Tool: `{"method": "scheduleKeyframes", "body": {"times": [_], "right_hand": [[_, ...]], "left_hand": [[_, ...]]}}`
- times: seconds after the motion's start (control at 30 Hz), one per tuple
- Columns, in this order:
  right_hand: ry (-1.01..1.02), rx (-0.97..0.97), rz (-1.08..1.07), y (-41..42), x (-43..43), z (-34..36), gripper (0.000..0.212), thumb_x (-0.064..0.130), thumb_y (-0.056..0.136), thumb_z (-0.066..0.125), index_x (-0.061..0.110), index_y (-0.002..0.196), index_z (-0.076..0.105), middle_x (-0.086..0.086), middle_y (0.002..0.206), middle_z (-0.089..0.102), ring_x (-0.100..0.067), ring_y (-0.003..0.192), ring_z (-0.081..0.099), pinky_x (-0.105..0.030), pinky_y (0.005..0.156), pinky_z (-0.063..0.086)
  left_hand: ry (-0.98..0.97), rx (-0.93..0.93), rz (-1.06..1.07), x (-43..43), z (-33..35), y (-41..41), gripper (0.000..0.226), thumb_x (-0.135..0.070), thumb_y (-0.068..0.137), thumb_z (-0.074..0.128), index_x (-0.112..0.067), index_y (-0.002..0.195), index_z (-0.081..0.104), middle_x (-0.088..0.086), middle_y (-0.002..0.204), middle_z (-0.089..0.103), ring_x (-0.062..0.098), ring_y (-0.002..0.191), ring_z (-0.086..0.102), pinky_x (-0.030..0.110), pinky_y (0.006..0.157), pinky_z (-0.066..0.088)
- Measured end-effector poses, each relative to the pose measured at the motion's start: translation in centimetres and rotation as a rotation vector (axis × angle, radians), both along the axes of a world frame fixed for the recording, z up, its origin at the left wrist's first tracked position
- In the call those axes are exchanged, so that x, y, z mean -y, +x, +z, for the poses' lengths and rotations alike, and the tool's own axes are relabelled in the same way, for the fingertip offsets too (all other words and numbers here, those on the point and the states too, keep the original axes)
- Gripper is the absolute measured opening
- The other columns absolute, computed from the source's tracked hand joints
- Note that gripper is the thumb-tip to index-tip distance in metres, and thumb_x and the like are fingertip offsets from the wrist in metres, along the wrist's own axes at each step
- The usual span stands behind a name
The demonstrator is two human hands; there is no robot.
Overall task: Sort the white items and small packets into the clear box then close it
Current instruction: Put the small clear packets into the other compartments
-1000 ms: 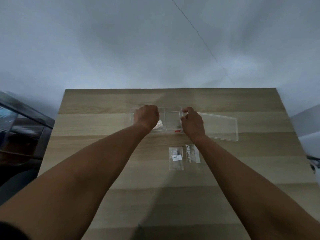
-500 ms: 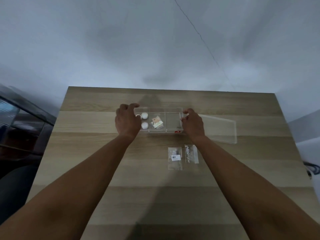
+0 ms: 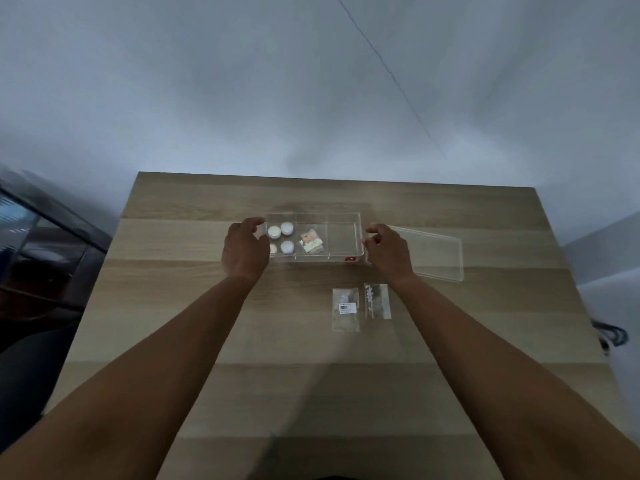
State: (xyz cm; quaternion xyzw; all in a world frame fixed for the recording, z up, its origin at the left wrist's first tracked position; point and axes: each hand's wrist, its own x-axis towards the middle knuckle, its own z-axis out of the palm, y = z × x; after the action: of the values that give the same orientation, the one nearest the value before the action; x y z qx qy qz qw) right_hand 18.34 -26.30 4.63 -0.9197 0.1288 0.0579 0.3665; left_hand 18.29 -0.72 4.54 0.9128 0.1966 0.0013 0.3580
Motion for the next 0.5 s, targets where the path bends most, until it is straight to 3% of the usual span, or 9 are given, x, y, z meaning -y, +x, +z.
{"method": "scheduleKeyframes", "body": {"times": [0.07, 0.2, 0.33, 0.5], "right_hand": [[-0.006, 0.028, 0.011, -1.6, 0.8, -0.1, 0.026, 0.015, 0.091, 0.058, 0.01, 0.115, 0.064, -0.01, 0.111, 0.071, -0.023, 0.1, 0.065, -0.023, 0.081, 0.04], [-0.024, 0.054, 0.005, -5.3, 2.3, -1.1, 0.019, 0.017, 0.09, 0.06, 0.009, 0.106, 0.067, -0.008, 0.103, 0.072, -0.02, 0.093, 0.066, -0.026, 0.08, 0.046], [-0.012, -0.01, -0.125, -8.4, 3.5, -2.4, 0.012, 0.022, 0.087, 0.064, 0.013, 0.091, 0.071, -0.007, 0.092, 0.072, -0.015, 0.08, 0.062, -0.024, 0.073, 0.041], [0.002, -0.113, -0.203, -10.0, 3.8, -3.4, 0.016, 0.03, 0.077, 0.071, 0.016, 0.083, 0.071, -0.009, 0.091, 0.072, -0.018, 0.072, 0.059, -0.026, 0.066, 0.04]], "left_hand": [[0.004, 0.037, 0.007, 0.4, 0.3, -1.0, 0.035, -0.024, 0.09, 0.061, -0.028, 0.125, 0.06, 0.004, 0.126, 0.058, 0.023, 0.108, 0.063, 0.043, 0.09, 0.054], [-0.052, 0.146, -0.024, 2.2, 0.0, -4.4, 0.026, -0.033, 0.09, 0.063, -0.028, 0.115, 0.061, 0.0, 0.107, 0.06, 0.019, 0.091, 0.063, 0.035, 0.077, 0.053], [-0.111, 0.031, -0.136, 5.1, -1.6, -8.0, 0.024, -0.047, 0.086, 0.063, -0.03, 0.102, 0.061, -0.01, 0.087, 0.065, 0.014, 0.083, 0.065, 0.033, 0.073, 0.054], [0.106, -0.229, -0.354, 8.6, -3.2, -9.9, 0.058, -0.064, 0.08, 0.059, -0.023, 0.121, 0.058, 0.005, 0.122, 0.064, 0.026, 0.111, 0.06, 0.045, 0.093, 0.051]]}}
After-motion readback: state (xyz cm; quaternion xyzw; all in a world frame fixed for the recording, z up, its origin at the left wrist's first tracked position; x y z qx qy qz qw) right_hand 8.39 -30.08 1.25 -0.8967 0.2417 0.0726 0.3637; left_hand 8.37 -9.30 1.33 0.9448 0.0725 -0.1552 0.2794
